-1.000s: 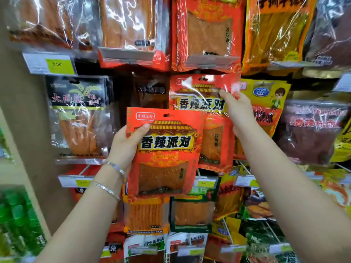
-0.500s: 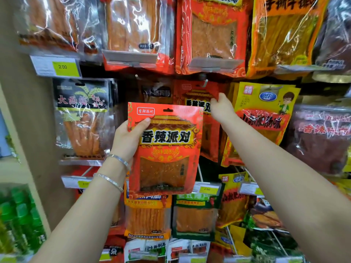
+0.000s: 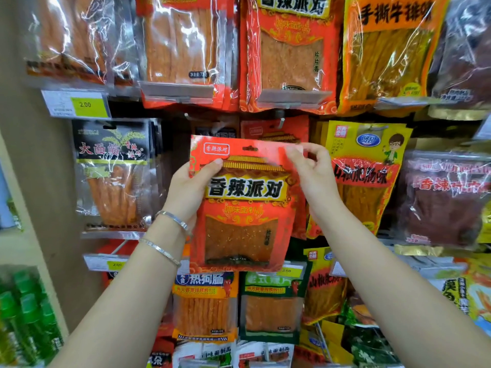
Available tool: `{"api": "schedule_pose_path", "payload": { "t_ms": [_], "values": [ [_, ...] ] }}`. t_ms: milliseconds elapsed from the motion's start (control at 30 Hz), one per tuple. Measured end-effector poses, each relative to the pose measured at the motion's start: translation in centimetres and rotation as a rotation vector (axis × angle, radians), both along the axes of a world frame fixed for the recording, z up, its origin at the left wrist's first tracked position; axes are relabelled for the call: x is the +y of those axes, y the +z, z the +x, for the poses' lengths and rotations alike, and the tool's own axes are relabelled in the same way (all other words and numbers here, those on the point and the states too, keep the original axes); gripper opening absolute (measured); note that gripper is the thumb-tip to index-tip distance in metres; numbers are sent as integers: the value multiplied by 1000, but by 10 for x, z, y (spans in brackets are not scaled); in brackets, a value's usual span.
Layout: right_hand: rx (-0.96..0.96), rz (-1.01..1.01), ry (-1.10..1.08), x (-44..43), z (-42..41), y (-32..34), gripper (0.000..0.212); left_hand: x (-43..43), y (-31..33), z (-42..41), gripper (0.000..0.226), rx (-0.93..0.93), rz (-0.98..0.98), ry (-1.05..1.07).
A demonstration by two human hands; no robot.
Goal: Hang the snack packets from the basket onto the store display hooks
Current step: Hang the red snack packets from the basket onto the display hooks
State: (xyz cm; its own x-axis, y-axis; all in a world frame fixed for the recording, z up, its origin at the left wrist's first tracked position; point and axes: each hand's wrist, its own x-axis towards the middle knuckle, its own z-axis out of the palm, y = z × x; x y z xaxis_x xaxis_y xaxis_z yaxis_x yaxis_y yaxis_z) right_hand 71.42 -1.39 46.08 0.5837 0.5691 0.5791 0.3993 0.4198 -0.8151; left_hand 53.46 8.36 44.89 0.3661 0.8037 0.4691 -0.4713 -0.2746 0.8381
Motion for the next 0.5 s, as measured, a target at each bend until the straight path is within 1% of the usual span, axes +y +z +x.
{"api": "schedule_pose_path", "payload": {
  "t_ms": [67, 100, 167, 200, 233, 267, 300, 333, 400, 433, 500],
  "values": [
    [1, 0, 71, 0, 3, 2, 44, 0, 8, 2, 5, -58, -18, -20],
    [-20, 4, 81, 0, 3, 4, 38, 1, 11, 4, 8, -70, -13, 10],
    [-74, 34, 37, -3, 1, 9, 14, 4, 17, 11, 31, -16, 74, 153],
    [-91, 51, 9, -5, 2, 11, 13, 5, 19, 14, 44, 20, 118, 222],
    [-102, 63, -18, -6, 3, 12, 17, 5, 21, 17, 55, 51, 145, 279],
    [-114, 83, -43, -6, 5, 13, 21, 5, 22, 19, 60, 73, 168, 327],
    [-127, 103, -66, -7, 7, 14, 20, 5, 23, 20, 58, 97, 209, 383],
    [-134, 123, -83, -8, 10, 16, 16, 5, 23, 21, 51, 131, 280, 449],
    [-117, 143, -115, -10, 16, 21, 10, 2, 25, 23, 40, 203, 464, 526],
    [-101, 148, -122, -11, 18, 22, 13, -2, 27, 26, 41, 215, 539, 509],
    [-44, 160, -114, -12, 21, 26, 13, -10, 32, 33, 49, 219, 616, 415]
  ]
}}
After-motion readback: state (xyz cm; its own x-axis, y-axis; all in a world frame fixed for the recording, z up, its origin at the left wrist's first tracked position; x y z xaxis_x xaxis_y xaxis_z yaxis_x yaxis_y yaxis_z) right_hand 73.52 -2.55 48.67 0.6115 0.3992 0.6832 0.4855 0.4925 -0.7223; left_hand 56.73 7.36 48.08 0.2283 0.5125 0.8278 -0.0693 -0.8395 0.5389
